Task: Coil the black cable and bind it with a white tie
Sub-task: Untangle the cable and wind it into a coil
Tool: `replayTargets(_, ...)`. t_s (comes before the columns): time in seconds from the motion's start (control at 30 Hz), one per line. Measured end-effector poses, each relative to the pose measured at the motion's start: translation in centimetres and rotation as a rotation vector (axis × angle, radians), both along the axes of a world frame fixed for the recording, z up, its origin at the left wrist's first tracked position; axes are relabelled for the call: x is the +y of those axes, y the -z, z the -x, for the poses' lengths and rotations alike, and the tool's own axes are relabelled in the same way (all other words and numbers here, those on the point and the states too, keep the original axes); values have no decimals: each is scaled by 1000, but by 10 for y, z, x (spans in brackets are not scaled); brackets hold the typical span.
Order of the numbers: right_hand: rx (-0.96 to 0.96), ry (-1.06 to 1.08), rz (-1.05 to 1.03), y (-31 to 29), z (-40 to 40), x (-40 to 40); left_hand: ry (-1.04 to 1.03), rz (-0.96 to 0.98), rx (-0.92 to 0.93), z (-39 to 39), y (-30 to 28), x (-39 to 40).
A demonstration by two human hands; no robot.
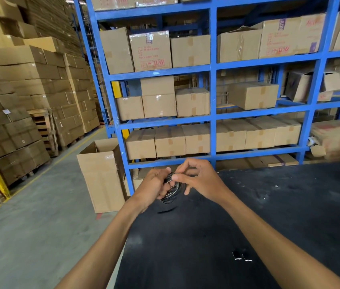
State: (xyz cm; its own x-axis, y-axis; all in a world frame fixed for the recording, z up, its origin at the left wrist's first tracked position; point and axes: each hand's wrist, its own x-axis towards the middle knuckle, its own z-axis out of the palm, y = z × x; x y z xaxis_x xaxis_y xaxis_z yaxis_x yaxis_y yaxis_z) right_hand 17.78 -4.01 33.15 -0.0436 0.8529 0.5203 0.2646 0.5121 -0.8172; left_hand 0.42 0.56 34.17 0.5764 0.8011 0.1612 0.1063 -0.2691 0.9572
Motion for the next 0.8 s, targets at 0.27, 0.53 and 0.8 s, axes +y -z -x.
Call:
replayTargets(0.27, 83, -30, 104, 12, 0, -6, -162, 234, -294, 6, 5, 13)
replayTargets(0.53, 29, -52, 60, 27, 23, -4, -171, 94, -233, 3, 4, 9)
replayTargets(0.8, 113, 49, 69, 29, 37, -5, -145, 92, -238, 5, 2, 10)
